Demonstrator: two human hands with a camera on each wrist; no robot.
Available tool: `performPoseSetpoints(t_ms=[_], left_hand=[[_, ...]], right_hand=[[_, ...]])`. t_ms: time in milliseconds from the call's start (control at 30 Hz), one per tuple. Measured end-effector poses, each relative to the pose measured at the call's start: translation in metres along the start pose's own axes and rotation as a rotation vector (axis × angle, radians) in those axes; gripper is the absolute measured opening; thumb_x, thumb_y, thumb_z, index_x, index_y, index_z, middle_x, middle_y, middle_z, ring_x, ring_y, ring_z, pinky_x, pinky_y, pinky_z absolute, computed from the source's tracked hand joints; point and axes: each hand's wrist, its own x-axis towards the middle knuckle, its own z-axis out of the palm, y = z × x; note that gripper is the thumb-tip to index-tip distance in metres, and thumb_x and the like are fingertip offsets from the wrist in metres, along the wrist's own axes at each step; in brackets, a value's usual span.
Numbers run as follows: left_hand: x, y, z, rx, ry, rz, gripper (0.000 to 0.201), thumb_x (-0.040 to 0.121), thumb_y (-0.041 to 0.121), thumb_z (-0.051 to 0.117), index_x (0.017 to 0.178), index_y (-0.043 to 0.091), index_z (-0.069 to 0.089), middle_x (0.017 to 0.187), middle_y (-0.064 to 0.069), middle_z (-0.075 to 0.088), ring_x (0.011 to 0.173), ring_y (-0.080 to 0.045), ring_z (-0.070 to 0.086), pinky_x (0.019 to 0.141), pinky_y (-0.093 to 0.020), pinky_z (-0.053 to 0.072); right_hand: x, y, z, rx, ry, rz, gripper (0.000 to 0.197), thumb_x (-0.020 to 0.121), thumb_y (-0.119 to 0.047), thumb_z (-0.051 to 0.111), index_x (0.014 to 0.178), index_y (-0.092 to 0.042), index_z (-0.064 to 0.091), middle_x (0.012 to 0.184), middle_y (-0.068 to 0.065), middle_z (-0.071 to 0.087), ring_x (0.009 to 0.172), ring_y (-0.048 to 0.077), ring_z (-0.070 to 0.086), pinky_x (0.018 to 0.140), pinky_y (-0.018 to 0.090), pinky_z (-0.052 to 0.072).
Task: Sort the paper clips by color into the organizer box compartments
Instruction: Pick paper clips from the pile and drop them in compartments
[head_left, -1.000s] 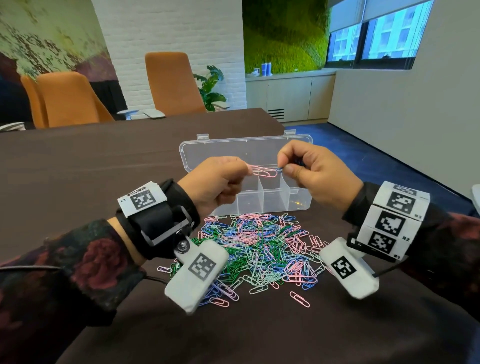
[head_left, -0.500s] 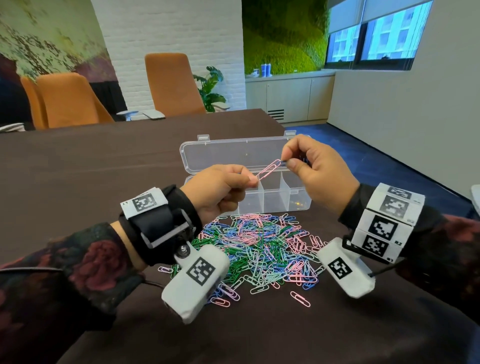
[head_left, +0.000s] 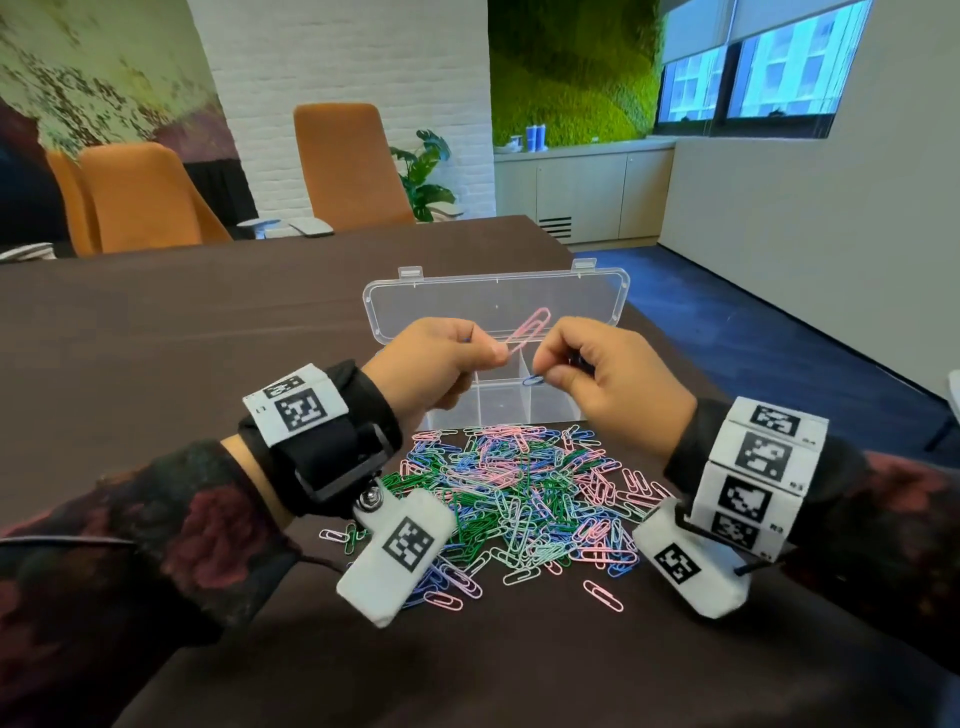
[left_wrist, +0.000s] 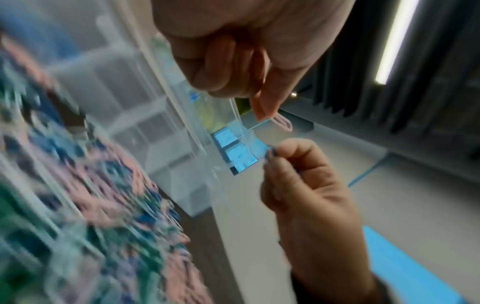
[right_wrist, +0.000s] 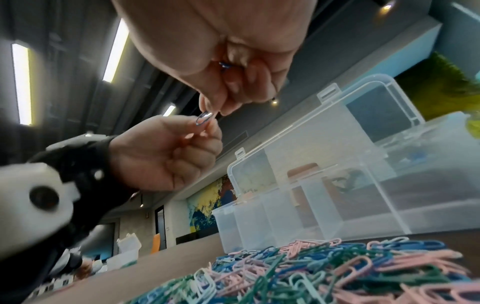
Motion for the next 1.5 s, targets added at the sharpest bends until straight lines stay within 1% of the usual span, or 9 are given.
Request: performPoseSetpoints(t_ms=[167,333,467,633,900,1067,1233,1400,1500], left_hand=[[-0.004,-0.012,-0.018,0.658,-0.133,0.057,0.016,0.083,0.024,0.071,0.07,0.015,0.066,0.046,0.013,0.05,0.045,0.0,0.04,0.05,-0.014,0.034],[-0.009,-0.014,-0.022,0.751,-0.221,0.043,0.011,0.087,0.015,0.067,0.084,0.005,0.069,0.036,0.019,0.048,0.04,0.006,0.045,0.047,-0.005,0.031],[-0.007,-0.017,-0.035,0.8,-0.223,0.024,0.013,0.087,0.019,0.064,0.076,0.014,0.067,0.042,0.017,0.049,0.043,0.001,0.042,0.049,-0.011,0.03],[0.005,-0.017,-0.07,0.866,-0.02,0.037,0.017,0.088,0.017,0.058,0.075,0.007,0.062,0.061,0.003,0.049,0.05,-0.004,0.04,0.049,-0.015,0.031],[0.032,-0.021,-0.1,0.946,0.109,0.042,0.028,0.088,0.019,0.061,0.062,0.013,0.051,0.053,0.007,0.042,0.048,-0.008,0.038,0.043,-0.011,0.029],[0.043,-0.027,-0.103,0.875,0.083,-0.01,0.033,0.087,0.022,0.063,0.057,0.018,0.05,0.049,0.007,0.04,0.041,-0.007,0.034,0.039,-0.012,0.026],[0.043,-0.033,-0.108,0.585,0.025,-0.116,0.032,0.086,0.02,0.063,0.054,0.021,0.057,0.047,0.004,0.032,0.044,-0.013,0.025,0.04,-0.019,0.022],[0.042,-0.033,-0.107,0.404,-0.004,-0.121,0.017,0.087,0.018,0.062,0.071,0.011,0.064,0.052,0.002,0.026,0.043,-0.012,0.021,0.038,-0.016,0.018],[0.044,-0.03,-0.1,0.454,0.025,-0.092,0.022,0.082,0.023,0.068,0.063,0.015,0.063,0.047,0.004,0.03,0.044,-0.014,0.021,0.041,-0.018,0.018]], right_hand=[[0.014,0.006,-0.018,0.042,-0.062,0.178,0.029,0.09,0.0,0.055,0.079,-0.026,0.056,0.068,-0.013,0.052,0.057,-0.007,0.049,0.057,0.007,0.038],[0.027,0.006,-0.019,0.08,-0.131,0.286,0.02,0.093,0.0,0.05,0.101,-0.012,0.065,0.064,-0.015,0.047,0.046,-0.01,0.047,0.05,0.006,0.036],[0.036,0.009,-0.008,0.062,-0.223,0.374,0.019,0.094,-0.003,0.051,0.096,-0.013,0.067,0.047,-0.015,0.05,0.038,-0.003,0.042,0.043,0.009,0.033],[0.04,0.013,0.01,0.083,-0.333,0.446,0.018,0.092,-0.012,0.057,0.077,-0.019,0.064,0.059,-0.001,0.048,0.047,0.009,0.038,0.047,0.02,0.035],[0.043,0.017,0.025,-0.167,-0.73,0.39,0.014,0.087,-0.036,0.065,0.082,-0.024,0.07,0.058,-0.017,0.058,0.051,-0.007,0.049,0.057,0.011,0.038],[0.051,0.017,0.023,0.037,-0.635,0.503,0.019,0.089,-0.033,0.061,0.094,-0.018,0.071,0.064,-0.01,0.055,0.054,0.011,0.042,0.054,0.023,0.037],[0.058,0.018,0.022,0.454,-0.513,0.69,0.021,0.094,-0.021,0.052,0.093,-0.01,0.07,0.064,-0.002,0.048,0.048,0.007,0.031,0.039,0.016,0.026],[0.065,0.015,0.027,0.63,-0.425,0.769,0.025,0.097,-0.021,0.046,0.097,-0.006,0.065,0.065,0.0,0.045,0.05,0.009,0.032,0.041,0.017,0.024],[0.07,0.014,0.029,0.796,-0.354,0.859,0.027,0.098,-0.024,0.043,0.095,-0.006,0.063,0.065,0.003,0.047,0.048,0.01,0.037,0.041,0.017,0.03]])
